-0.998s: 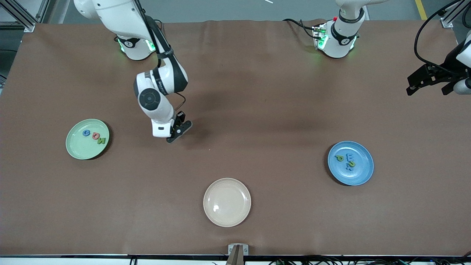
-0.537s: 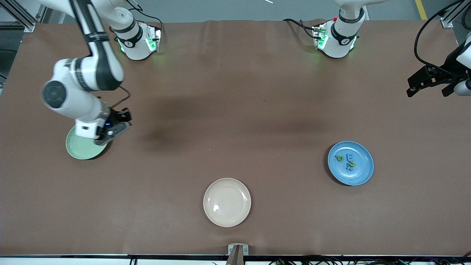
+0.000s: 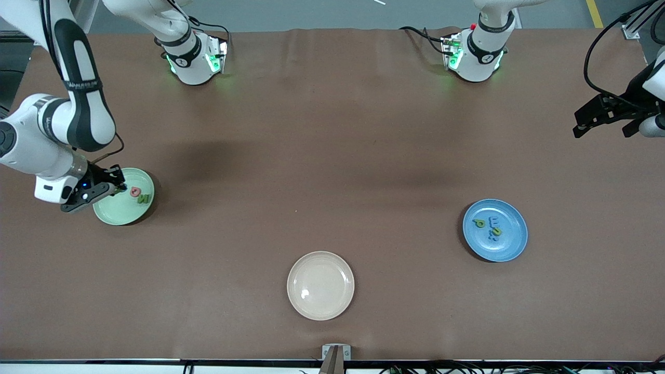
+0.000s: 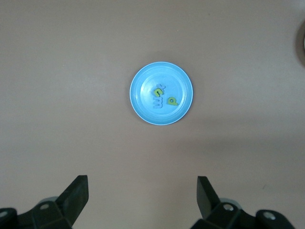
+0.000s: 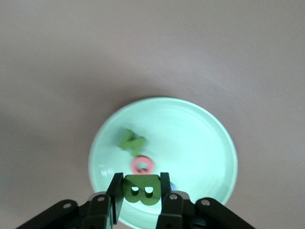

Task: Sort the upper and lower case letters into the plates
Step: 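Carry the B to the green plate and open the right gripper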

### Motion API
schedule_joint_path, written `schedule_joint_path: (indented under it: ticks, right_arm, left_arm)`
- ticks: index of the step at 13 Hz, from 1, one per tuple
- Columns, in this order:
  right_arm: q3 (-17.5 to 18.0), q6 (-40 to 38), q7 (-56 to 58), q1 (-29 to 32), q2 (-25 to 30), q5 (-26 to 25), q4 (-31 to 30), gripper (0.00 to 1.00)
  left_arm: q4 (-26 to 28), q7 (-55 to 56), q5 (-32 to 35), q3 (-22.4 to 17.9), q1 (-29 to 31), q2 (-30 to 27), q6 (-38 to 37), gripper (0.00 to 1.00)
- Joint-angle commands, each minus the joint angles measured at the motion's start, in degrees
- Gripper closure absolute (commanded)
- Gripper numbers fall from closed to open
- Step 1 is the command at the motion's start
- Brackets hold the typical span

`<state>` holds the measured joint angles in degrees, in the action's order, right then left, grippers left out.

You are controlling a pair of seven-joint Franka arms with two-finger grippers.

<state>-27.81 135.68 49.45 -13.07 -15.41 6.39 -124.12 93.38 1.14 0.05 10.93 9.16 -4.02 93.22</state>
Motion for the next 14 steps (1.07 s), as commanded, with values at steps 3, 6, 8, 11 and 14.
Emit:
schedule_joint_path:
  ticks: [3, 6, 8, 11, 14]
  right_arm:
    - [1.18, 2.66, 1.00, 3.31, -7.16, 2.65, 3.09, 0.82]
    - [1.27, 2.75, 1.00, 3.49, -10.76, 6.34, 5.11, 0.82]
    - [1.27, 2.75, 1.00, 3.75, -13.05, 8.10, 7.05, 0.82]
    - [1.27, 2.84, 1.09, 3.84, -14.64, 9.95, 7.84, 0.78]
    - [1.45, 4.42, 1.09, 3.84, -15.70, 10.92, 8.02, 0.76]
  left_arm:
    - [0.22, -1.06, 0.22, 0.15, 0.25, -0.02, 0.91, 0.00]
    - [0.22, -1.06, 0.22, 0.15, 0.25, -0.02, 0.91, 0.00]
    - [0.22, -1.06, 0.22, 0.15, 0.25, -0.11, 0.91, 0.00]
    - [0.22, -1.06, 0.22, 0.15, 0.25, -0.02, 1.00, 0.00]
    - [0.22, -1.06, 0.22, 0.15, 0.33, -0.02, 1.09, 0.00]
